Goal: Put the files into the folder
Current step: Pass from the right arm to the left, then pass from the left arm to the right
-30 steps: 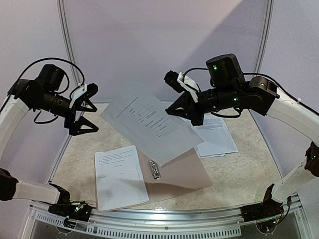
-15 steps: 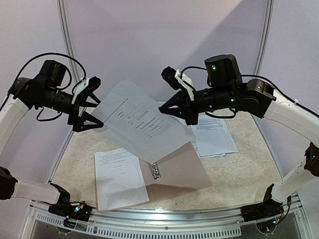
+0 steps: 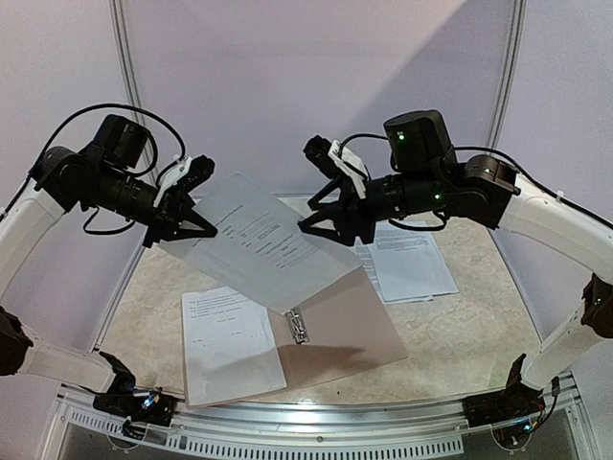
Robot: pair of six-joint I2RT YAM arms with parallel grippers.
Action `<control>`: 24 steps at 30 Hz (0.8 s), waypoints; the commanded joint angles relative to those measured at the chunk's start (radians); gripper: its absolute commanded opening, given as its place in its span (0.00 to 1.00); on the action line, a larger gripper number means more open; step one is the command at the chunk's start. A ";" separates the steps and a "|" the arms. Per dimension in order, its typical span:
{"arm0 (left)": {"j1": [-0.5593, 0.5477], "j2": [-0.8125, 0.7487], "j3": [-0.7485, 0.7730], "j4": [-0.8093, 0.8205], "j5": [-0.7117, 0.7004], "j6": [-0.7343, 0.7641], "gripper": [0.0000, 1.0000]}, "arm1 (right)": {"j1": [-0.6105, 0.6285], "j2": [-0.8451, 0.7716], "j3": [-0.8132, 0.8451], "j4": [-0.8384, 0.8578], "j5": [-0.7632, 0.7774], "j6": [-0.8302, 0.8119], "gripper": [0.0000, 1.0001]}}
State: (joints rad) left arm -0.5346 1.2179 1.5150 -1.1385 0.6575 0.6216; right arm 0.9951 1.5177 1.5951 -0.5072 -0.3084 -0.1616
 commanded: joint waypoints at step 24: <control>-0.115 0.001 0.070 -0.084 -0.355 -0.005 0.99 | -0.034 0.217 0.061 0.020 -0.145 0.128 0.00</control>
State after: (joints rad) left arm -0.6395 1.2449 1.5833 -1.2591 0.4767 0.6773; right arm 0.9928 1.6779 1.6314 -0.5167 -0.4076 -0.1776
